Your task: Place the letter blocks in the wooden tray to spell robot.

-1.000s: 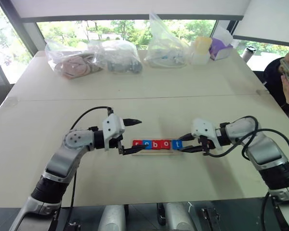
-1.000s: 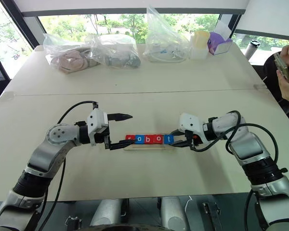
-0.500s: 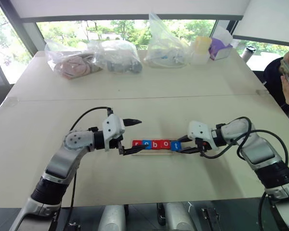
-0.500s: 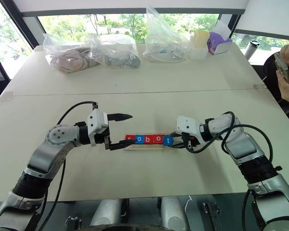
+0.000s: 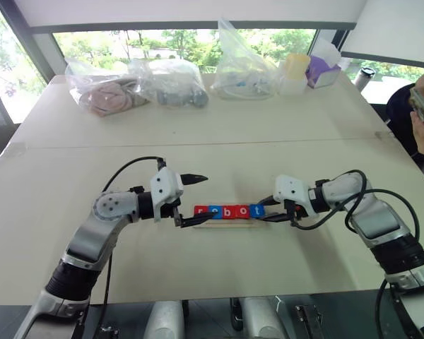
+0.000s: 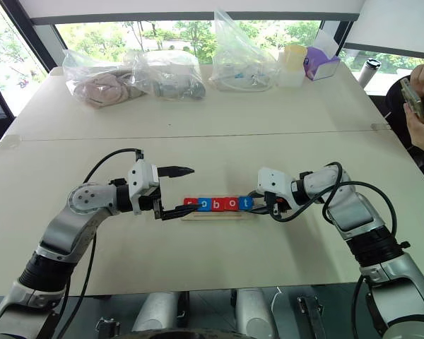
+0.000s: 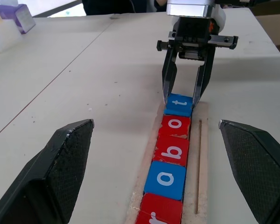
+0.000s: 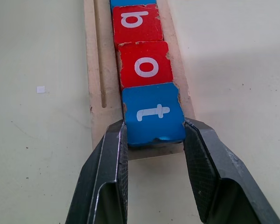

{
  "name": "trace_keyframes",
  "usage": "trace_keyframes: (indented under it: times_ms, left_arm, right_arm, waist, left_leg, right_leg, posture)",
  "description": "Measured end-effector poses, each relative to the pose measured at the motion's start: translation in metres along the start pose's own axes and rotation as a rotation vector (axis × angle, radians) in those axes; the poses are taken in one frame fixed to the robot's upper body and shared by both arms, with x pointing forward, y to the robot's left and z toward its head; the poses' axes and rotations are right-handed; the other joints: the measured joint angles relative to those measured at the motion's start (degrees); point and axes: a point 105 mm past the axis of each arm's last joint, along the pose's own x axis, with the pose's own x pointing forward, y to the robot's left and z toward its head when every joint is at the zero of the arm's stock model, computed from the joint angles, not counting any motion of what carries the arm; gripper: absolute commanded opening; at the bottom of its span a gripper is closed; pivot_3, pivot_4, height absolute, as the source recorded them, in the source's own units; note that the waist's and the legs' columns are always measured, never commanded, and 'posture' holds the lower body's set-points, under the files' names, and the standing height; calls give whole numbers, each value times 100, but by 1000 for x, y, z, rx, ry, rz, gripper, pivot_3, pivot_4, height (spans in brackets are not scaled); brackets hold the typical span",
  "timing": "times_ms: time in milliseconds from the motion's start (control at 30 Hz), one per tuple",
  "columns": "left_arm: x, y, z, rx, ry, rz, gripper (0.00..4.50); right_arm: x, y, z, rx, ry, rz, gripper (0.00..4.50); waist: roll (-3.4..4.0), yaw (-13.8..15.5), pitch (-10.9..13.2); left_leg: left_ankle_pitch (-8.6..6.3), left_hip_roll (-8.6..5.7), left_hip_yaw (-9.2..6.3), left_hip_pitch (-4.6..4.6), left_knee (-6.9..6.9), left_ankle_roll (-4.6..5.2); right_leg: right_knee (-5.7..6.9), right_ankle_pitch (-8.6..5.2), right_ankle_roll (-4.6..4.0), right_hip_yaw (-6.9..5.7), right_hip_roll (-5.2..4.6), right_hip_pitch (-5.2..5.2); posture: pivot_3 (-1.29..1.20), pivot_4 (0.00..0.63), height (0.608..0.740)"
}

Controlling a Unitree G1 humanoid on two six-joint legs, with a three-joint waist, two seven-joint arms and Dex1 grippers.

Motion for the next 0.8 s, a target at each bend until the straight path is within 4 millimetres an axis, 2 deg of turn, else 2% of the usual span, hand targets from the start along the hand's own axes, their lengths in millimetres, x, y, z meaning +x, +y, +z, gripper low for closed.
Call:
trace_keyframes:
  times_ms: [200,400,433,800]
  left_arm:
    - [0,0,0,0,0,0,4500]
    - [0,0,0,0,0,1,4500]
    - [0,0,0,0,-1,1,4500]
    - [1,0,0,-2,-4,5,4500]
  right_arm:
    - [0,1,0,2,0,7,1119]
    - [0,2,0,9,3,20,4255]
    - [0,2,0,12,4,21,4415]
    - [-5,-9,3,7,5,-22,4415]
  waist:
    - [0,0,0]
    - [0,1,0]
    - [0,0,0]
    - [0,0,0]
  left_leg:
    - [0,0,0,0,1,0]
    - [0,0,0,0,1,0]
    - [0,0,0,0,1,0]
    - [0,0,0,1,1,0]
  right_leg:
    - [1,0,0,0,0,0]
    - [1,0,0,0,0,0]
    - [1,0,0,0,0,0]
    - [3,0,0,0,0,0]
  posture:
    - [0,150,740]
    - [0,150,740]
    - [0,150,740]
    - [0,150,740]
